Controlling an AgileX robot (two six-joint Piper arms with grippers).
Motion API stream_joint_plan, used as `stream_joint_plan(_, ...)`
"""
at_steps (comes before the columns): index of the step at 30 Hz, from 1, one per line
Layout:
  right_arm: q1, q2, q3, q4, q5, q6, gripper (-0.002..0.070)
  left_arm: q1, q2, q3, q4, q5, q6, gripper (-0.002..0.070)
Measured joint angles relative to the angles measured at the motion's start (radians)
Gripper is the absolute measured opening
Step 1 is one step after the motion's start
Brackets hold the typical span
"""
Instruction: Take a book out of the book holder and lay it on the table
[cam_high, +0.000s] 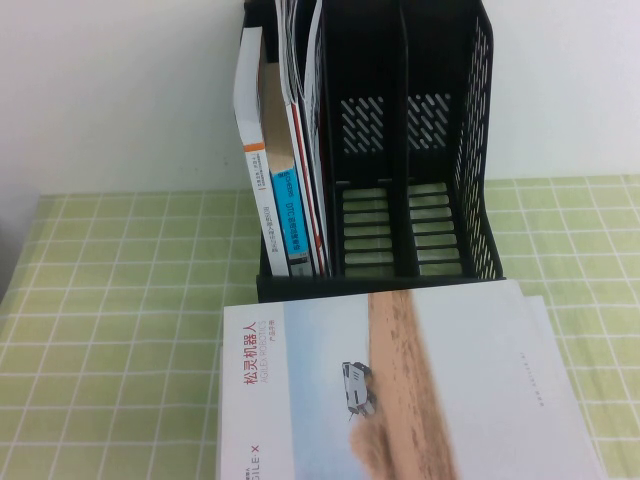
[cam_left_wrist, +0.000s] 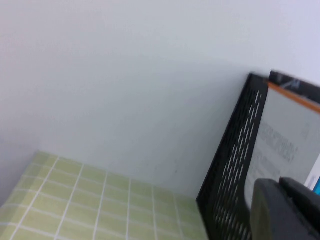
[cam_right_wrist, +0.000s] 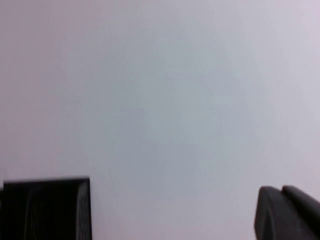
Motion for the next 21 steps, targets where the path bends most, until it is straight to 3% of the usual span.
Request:
stream_joint_plan(6,0.0,0.0,0.0,0.001,-0.316,0.132,-0.0002,0.0,0.0,0.0,-0.039,-0.276,-0.051,-0.0003)
stream_joint_plan(12,0.0,0.0,-0.109,0.0,-0.316,0.264,-0.0002,0.0,0.0,-0.007,-0.051,-0.656,-0.148,-0.0003)
stream_joint_plan(16,0.0,0.0,-0.269,-0.03,-0.1,0.362,-0.0002,0.0,0.0,-0.127,-0.051,-0.571,-0.18,-0.0003)
stream_joint_plan(21,0.0,0.096,-0.493,-0.069,0.326,0.496,-0.0002,0.0,0.078,-0.394,-0.032,-0.232,-0.175,-0.0003)
